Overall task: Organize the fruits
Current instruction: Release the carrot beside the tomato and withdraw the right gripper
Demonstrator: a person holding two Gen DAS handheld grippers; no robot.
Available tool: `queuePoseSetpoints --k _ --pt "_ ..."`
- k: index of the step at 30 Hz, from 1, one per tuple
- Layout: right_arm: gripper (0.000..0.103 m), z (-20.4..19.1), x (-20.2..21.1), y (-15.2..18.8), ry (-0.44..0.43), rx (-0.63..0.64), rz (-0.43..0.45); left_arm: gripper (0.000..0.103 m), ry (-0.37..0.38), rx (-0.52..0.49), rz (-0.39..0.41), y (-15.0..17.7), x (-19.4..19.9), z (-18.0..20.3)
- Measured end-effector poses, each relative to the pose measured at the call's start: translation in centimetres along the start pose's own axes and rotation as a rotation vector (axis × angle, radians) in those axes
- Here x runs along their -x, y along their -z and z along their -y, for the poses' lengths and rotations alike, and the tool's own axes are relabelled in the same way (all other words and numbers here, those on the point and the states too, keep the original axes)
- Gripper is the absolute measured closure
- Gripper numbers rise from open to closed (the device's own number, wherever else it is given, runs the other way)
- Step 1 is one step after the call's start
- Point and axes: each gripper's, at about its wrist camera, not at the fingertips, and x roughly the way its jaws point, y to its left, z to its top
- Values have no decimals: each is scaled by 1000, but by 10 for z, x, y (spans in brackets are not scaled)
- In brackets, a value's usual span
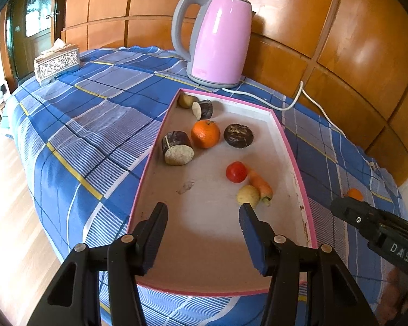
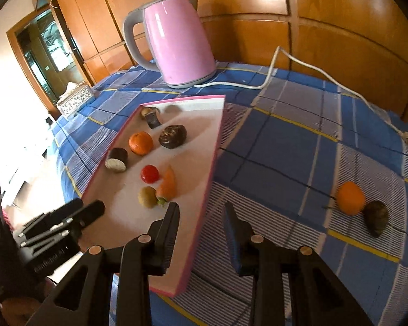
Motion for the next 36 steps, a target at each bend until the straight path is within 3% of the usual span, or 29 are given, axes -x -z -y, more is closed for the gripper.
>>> queuePoseSetpoints --k 24,36 --pt "70 50 26 34 145 -94 36 47 40 -98 6 3 9 30" --pt "70 112 44 64 278 -229 34 47 86 -160 -16 7 7 51"
